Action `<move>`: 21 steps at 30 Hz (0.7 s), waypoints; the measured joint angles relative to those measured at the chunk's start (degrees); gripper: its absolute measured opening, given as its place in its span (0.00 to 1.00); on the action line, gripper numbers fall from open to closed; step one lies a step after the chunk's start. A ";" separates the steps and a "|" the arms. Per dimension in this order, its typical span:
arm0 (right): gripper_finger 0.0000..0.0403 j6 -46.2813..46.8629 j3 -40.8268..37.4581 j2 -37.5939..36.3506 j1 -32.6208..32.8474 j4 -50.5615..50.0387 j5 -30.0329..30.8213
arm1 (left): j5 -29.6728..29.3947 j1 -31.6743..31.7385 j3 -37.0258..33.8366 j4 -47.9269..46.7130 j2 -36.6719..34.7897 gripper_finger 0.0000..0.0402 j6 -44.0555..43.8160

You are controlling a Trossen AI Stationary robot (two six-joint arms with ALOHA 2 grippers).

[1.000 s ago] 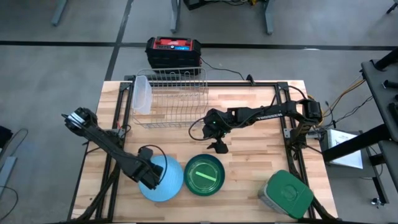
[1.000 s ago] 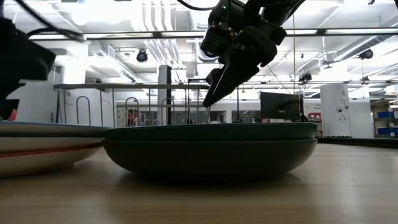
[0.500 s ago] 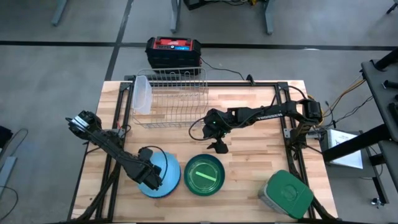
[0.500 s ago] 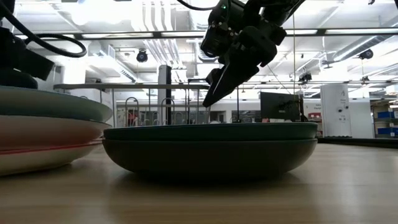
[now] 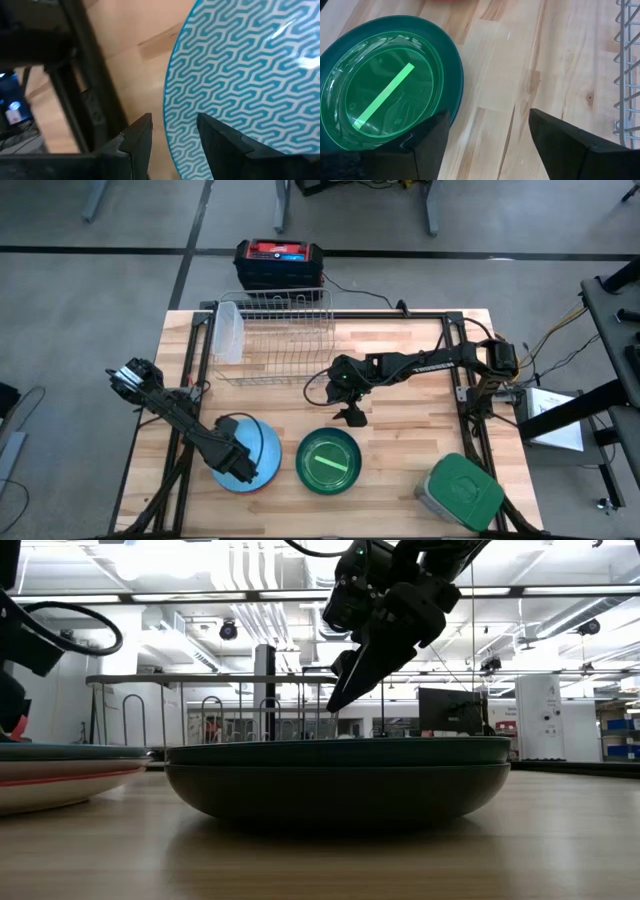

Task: Sort dishes
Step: Put the light blue patterned plate into the dish rack

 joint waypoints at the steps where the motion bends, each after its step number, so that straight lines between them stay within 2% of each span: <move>1: 0.66 0.00 -0.03 0.00 0.01 -0.02 0.00 | 0.94 0.02 0.06 -0.58 0.02 0.38 -0.21; 10: 0.67 -0.04 -0.49 0.00 0.02 0.02 0.00 | 2.08 0.00 2.05 -2.03 -0.01 0.38 -2.72; 21: 0.68 -0.04 -1.06 0.00 0.02 0.09 0.00 | 1.88 -0.11 0.51 -0.68 -0.18 0.38 -3.85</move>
